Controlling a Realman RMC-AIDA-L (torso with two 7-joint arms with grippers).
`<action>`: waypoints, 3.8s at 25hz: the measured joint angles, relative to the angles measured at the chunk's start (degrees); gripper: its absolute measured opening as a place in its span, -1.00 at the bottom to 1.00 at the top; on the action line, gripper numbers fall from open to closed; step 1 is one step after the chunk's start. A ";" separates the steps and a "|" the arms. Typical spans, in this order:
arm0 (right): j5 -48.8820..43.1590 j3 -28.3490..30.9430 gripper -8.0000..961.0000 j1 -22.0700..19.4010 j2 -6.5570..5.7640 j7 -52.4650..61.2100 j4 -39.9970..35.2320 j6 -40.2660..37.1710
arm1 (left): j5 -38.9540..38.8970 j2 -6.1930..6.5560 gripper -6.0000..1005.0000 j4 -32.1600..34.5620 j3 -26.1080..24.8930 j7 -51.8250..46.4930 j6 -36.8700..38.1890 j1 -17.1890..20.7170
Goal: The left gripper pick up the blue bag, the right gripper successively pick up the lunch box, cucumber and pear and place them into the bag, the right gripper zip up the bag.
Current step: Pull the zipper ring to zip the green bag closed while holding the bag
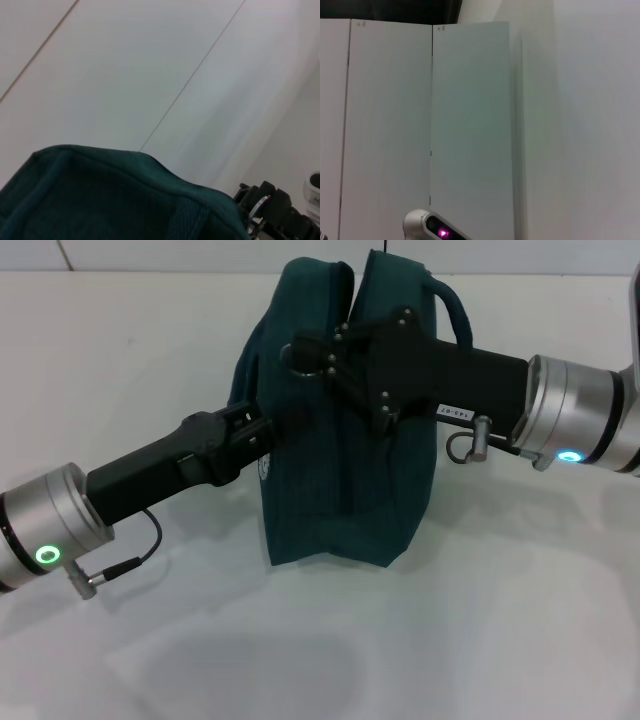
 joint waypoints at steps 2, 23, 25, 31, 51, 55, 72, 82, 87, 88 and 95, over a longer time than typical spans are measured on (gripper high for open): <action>0.00 0.06 -0.95 -0.14 0.00 0.50 0.00 -0.01 | -0.07 -0.01 0.14 0.07 0.01 0.41 0.05 -0.01; 2.65 3.10 -0.95 -3.94 -0.22 3.77 0.65 -4.67 | -0.08 0.40 -0.88 0.18 -0.61 3.47 -0.20 -0.05; 2.88 3.48 -0.95 -4.02 -0.26 4.02 0.65 -4.70 | 0.05 0.40 -0.87 0.27 -0.63 3.48 -0.18 0.00; 2.93 4.09 -0.95 -4.08 -0.33 4.36 0.65 -5.17 | 0.36 0.43 -0.87 0.35 -0.38 3.82 0.03 0.18; 2.82 4.55 -0.95 -4.95 -0.52 5.14 0.63 -5.88 | 2.69 0.33 -0.89 0.07 -1.45 4.98 1.84 0.18; 0.85 4.55 -0.93 -6.52 -1.31 5.10 1.08 -7.55 | 2.65 0.28 -0.89 -0.05 -3.19 4.74 1.84 0.38; -9.41 4.19 -0.56 -9.56 -0.81 4.72 1.58 -11.45 | 2.44 0.15 -0.88 -0.07 -3.65 3.59 2.98 0.07; -9.40 4.18 0.10 -9.78 -0.61 5.12 1.55 -8.18 | 2.39 0.09 -0.88 -0.11 -3.65 3.53 3.05 0.03; -8.97 4.44 0.19 -10.65 -0.61 5.35 1.48 -8.05 | 2.39 0.07 -0.88 -0.11 -3.65 3.48 3.04 0.03; -8.93 4.47 0.20 -10.71 -0.61 5.44 1.46 -8.05 | 2.36 0.06 -0.88 -0.11 -3.65 3.48 3.04 0.04; -8.85 6.17 0.23 -10.74 -0.58 5.81 1.51 -6.41 | 2.03 0.11 -0.89 -0.08 -3.60 3.48 3.04 0.08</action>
